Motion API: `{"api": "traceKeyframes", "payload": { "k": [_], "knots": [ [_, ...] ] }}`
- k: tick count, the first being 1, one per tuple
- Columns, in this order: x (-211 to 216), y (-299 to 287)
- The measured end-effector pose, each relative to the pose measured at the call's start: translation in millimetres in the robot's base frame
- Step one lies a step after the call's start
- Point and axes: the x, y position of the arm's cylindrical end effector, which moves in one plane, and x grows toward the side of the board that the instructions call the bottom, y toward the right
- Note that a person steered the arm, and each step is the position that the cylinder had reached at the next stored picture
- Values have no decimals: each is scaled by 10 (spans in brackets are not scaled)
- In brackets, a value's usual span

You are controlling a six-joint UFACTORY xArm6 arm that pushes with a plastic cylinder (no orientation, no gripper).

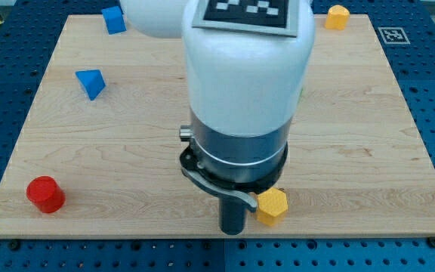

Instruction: Keep the yellow hexagon at the bottom center

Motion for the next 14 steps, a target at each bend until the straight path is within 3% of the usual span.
{"api": "traceKeyframes", "payload": {
  "k": [2,6,8,10,12,14],
  "knots": [
    [-7,679],
    [-104,1073],
    [-366,815],
    [-409,1234],
    [-836,972],
    [-876,447]
  ]
}}
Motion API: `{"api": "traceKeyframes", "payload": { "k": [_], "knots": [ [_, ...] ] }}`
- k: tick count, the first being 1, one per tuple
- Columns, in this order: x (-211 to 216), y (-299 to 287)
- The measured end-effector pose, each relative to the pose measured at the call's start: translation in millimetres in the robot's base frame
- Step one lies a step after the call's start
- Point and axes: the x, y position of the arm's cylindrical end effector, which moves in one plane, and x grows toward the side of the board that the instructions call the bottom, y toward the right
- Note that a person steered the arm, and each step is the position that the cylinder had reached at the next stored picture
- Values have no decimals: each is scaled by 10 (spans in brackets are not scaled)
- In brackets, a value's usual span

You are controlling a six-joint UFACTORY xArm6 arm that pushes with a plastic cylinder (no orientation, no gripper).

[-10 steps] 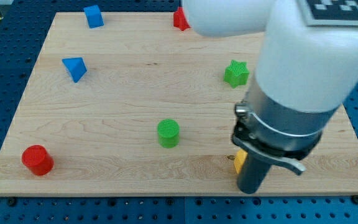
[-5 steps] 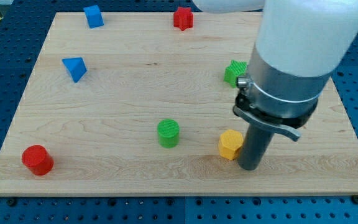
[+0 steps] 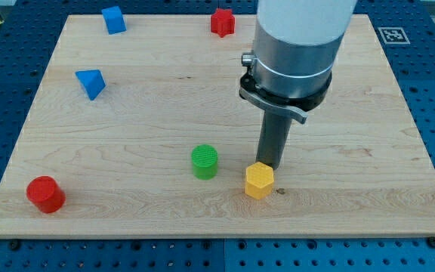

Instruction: Keep the yellow hexagon at the bottom center

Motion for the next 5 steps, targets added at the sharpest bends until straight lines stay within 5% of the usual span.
{"api": "traceKeyframes", "payload": {
  "k": [5],
  "knots": [
    [137,-409]
  ]
}}
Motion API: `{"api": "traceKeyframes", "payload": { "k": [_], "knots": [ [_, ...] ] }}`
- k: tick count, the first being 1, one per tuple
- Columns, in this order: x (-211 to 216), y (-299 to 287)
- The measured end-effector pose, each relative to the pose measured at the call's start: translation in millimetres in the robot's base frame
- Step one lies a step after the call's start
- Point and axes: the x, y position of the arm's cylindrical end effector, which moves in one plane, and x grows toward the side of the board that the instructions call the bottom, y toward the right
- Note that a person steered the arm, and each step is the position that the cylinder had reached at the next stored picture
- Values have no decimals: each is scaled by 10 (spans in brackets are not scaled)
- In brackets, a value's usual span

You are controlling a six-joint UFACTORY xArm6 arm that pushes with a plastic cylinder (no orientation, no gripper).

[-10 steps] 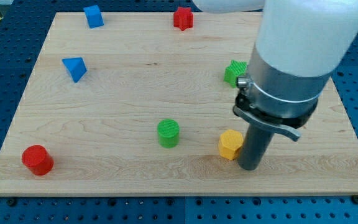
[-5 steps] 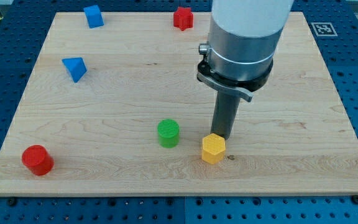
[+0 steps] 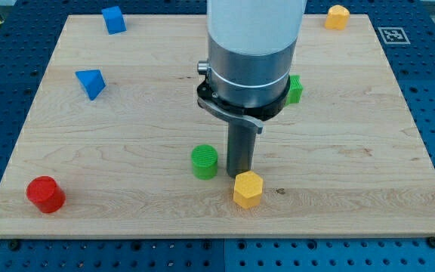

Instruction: Keep the yellow hexagon at the bottom center

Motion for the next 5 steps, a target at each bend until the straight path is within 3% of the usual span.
{"api": "traceKeyframes", "payload": {
  "k": [4,5],
  "knots": [
    [169,-19],
    [-251,2]
  ]
}}
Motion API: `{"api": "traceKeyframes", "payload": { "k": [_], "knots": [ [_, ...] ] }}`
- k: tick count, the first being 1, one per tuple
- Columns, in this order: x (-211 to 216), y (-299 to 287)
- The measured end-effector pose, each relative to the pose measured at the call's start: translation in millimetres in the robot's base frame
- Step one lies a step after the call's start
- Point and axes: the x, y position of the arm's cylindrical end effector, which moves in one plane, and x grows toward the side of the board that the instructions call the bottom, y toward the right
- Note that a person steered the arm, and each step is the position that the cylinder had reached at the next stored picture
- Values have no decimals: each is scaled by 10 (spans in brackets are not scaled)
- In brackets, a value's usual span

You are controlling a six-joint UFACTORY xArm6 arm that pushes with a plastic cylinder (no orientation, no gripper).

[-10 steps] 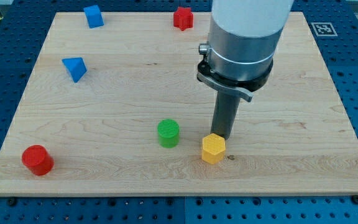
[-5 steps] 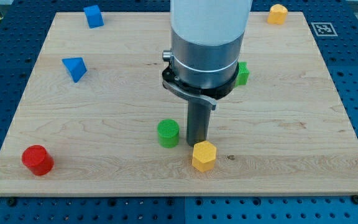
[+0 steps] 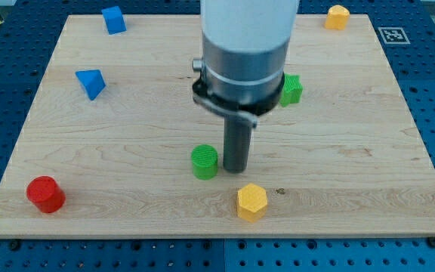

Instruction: Keep the yellow hexagon at the bottom center

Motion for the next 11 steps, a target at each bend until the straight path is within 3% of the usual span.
{"api": "traceKeyframes", "payload": {
  "k": [1,3,7,9,11],
  "knots": [
    [-26,204],
    [956,435],
    [978,429],
    [441,543],
    [279,478]
  ]
}}
